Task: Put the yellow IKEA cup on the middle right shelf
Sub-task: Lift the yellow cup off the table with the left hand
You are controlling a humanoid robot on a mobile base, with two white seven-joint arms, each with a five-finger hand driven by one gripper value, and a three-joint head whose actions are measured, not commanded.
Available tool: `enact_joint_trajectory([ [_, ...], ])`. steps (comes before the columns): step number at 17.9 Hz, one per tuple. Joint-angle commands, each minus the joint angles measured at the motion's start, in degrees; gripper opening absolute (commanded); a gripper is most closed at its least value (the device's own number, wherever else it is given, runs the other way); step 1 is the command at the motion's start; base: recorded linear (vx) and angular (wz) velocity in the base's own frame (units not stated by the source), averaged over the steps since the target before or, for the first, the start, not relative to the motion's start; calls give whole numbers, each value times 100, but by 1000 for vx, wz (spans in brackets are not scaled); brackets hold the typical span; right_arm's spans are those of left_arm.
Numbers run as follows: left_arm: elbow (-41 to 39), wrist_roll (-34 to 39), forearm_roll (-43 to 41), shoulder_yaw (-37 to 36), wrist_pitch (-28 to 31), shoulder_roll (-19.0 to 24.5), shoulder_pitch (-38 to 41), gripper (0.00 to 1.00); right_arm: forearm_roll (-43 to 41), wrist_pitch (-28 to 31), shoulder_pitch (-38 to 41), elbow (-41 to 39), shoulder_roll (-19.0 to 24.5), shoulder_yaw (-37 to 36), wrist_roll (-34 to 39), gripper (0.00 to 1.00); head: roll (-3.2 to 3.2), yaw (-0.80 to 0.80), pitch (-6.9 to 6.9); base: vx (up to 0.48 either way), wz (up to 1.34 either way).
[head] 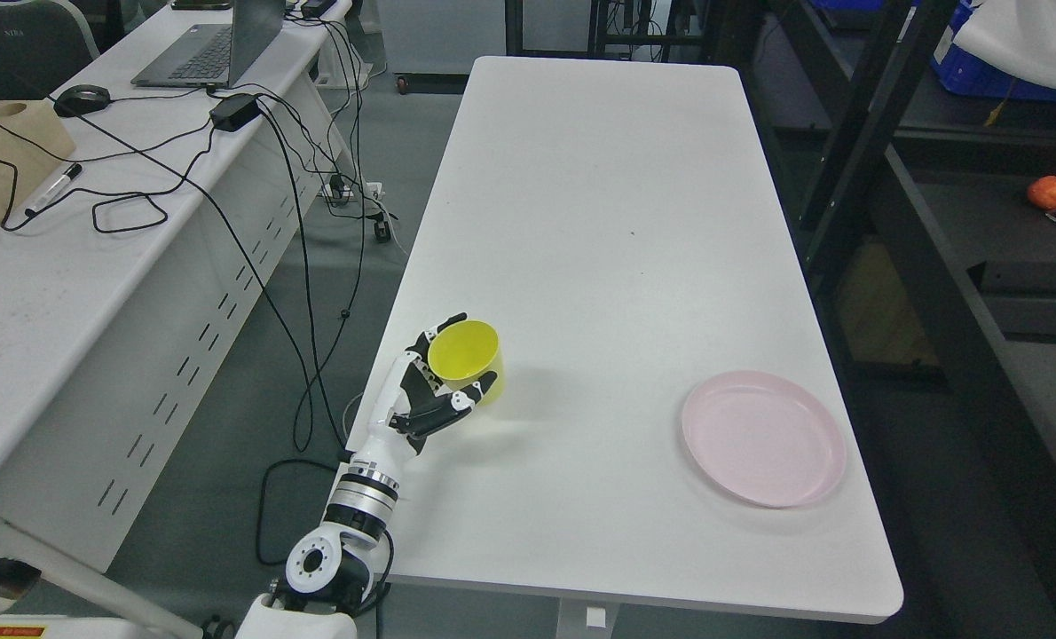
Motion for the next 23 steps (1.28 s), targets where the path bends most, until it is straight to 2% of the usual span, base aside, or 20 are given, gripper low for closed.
enact_joint_trajectory([
  [1,-856,-9,2,221,4,100,276,0,-141,-25,80,1,-100,97,4,99,0,0,0,-23,1],
  [11,-812,-53,37,186,21,100,320,2,-141,-25,80,1,-100,97,4,99,0,0,0,-124,-57],
  [23,-794,-44,37,274,48,100,92,2,-141,-25,80,1,-100,97,4,99,0,0,0,-212,-248],
])
